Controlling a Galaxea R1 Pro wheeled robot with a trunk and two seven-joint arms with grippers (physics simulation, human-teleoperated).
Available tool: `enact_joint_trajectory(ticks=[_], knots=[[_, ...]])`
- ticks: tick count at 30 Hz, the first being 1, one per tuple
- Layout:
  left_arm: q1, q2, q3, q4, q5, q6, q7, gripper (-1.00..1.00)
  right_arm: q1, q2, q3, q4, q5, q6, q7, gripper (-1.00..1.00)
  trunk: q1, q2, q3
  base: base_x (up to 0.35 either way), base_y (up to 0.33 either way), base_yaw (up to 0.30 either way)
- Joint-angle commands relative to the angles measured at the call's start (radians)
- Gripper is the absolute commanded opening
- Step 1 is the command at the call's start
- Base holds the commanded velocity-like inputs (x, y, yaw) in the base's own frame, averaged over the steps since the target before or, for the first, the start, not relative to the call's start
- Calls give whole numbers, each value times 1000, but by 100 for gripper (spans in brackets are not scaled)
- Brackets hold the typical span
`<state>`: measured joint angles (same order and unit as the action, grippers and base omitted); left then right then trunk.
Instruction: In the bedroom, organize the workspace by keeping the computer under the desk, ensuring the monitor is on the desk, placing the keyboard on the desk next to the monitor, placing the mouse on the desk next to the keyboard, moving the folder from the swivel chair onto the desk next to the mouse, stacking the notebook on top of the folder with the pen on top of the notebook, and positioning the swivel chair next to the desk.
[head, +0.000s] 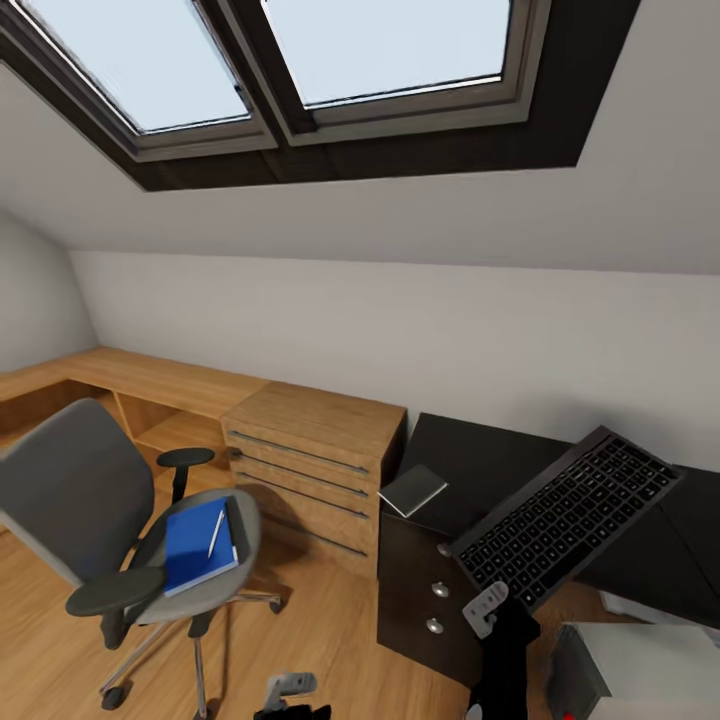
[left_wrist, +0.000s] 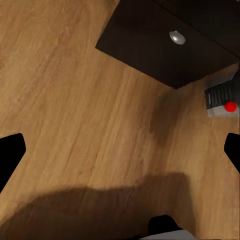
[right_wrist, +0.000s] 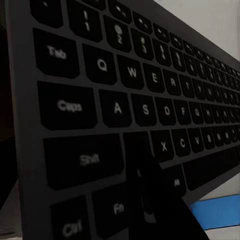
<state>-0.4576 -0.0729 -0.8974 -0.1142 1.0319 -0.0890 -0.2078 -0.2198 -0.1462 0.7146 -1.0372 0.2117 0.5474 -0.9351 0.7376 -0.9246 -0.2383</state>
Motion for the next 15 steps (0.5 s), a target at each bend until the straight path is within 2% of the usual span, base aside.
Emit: enact_joint_trajectory(ticks=[1, 3, 4, 15], knots=[[-1, 1, 19, 2, 27, -4, -4, 100, -1, 11, 2, 0, 2, 8, -7, -100, -4, 6, 2, 0, 0, 0], [-1, 8, 63, 3, 49, -5, -2, 100, -1, 29, 2, 3, 2, 8, -16, -100, -12, 20, 9, 0, 0, -55], [-1, 12, 72, 3, 53, -5, 0, 100, -1, 33, 2, 4, 2, 8, -18, -100, -15, 27, 12, 0, 0, -117], [-1, 25, 86, 5, 62, -27, 11, 100, -1, 40, 5, 6, 0, 7, -20, -100, -15, 27, 19, 0, 0, -196]])
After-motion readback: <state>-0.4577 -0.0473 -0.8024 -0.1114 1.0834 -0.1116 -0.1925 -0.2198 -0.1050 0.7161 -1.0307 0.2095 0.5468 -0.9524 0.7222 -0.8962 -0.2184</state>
